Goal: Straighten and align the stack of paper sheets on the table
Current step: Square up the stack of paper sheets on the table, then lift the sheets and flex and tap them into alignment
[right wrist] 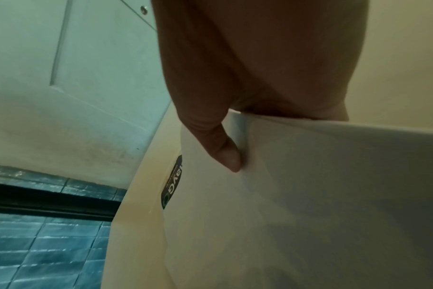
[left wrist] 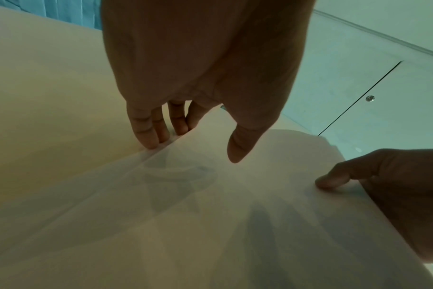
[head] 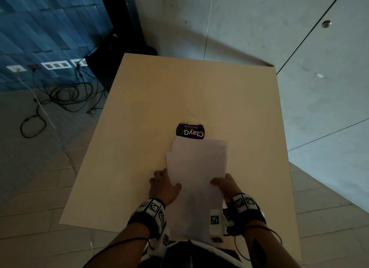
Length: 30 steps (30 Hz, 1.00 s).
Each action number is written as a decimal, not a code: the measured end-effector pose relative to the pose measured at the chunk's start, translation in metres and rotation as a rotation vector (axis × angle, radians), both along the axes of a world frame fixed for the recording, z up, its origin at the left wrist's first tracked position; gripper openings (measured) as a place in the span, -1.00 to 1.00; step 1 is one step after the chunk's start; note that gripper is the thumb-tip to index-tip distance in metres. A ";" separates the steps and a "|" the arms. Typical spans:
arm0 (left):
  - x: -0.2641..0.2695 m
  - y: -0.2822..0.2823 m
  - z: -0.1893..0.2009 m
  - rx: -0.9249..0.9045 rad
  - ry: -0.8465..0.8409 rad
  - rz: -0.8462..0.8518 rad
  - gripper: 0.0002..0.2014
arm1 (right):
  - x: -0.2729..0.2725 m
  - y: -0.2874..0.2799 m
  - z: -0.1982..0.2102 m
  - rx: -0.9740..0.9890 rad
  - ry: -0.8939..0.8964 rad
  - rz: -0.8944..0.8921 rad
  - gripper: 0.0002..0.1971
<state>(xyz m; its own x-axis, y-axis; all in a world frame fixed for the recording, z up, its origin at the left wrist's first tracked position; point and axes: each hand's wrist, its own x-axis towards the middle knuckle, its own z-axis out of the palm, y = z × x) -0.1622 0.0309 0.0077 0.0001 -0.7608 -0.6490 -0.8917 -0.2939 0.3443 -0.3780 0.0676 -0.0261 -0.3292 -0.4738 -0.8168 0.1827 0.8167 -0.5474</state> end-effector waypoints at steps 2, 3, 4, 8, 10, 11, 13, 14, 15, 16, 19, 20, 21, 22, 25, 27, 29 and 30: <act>0.002 0.001 -0.002 -0.009 0.004 0.013 -0.21 | 0.002 0.003 0.023 -0.037 -0.019 -0.019 -0.66; 0.004 0.002 -0.003 -0.018 0.007 0.022 -0.23 | 0.001 0.005 0.027 -0.060 -0.036 -0.026 -0.66; 0.006 0.002 -0.004 -0.029 0.010 0.027 -0.26 | -0.001 0.007 0.028 -0.087 -0.056 -0.036 -0.64; 0.014 0.004 -0.007 -0.068 0.060 0.087 -0.34 | -0.002 0.017 0.041 -0.192 -0.089 0.006 -0.62; 0.018 0.003 -0.009 -0.085 0.135 0.159 -0.34 | -0.001 0.019 0.048 -0.243 -0.087 0.049 -0.57; 0.021 0.002 -0.009 -0.085 0.174 0.195 -0.32 | -0.001 0.020 0.052 -0.260 -0.094 0.070 -0.56; 0.025 0.000 -0.010 -0.075 0.265 0.270 -0.23 | -0.003 0.021 0.061 -0.295 -0.119 0.104 -0.56; 0.027 -0.002 -0.009 -0.072 0.316 0.302 -0.18 | -0.004 0.022 0.064 -0.313 -0.138 0.122 -0.57; 0.029 -0.003 -0.008 -0.065 0.371 0.334 -0.14 | -0.005 0.022 0.068 -0.332 -0.159 0.143 -0.58; 0.029 -0.004 -0.006 -0.056 0.432 0.365 -0.11 | -0.006 0.023 0.072 -0.349 -0.178 0.164 -0.57; 0.030 -0.008 0.006 -0.011 0.613 0.448 -0.10 | -0.010 0.024 0.080 -0.391 -0.225 0.197 -0.54; 0.029 -0.009 0.012 -0.011 0.659 0.461 -0.15 | -0.012 0.025 0.082 -0.403 -0.232 0.199 -0.54; 0.029 -0.009 0.017 -0.020 0.691 0.461 -0.23 | -0.013 0.026 0.084 -0.415 -0.237 0.199 -0.55; 0.029 -0.010 0.021 -0.039 0.715 0.449 -0.33 | -0.014 0.027 0.086 -0.428 -0.241 0.195 -0.56; 0.031 -0.009 0.030 -0.084 0.770 0.376 -0.56 | -0.018 0.033 0.090 -0.468 -0.233 0.157 -0.50; 0.031 -0.008 0.037 -0.111 0.786 0.345 -0.56 | -0.020 0.035 0.093 -0.493 -0.207 0.136 -0.49; 0.029 -0.008 0.046 -0.134 0.818 0.347 -0.54 | -0.022 0.037 0.098 -0.525 -0.174 0.114 -0.58; 0.027 -0.009 0.051 -0.147 0.839 0.350 -0.54 | -0.023 0.038 0.101 -0.540 -0.153 0.100 -0.62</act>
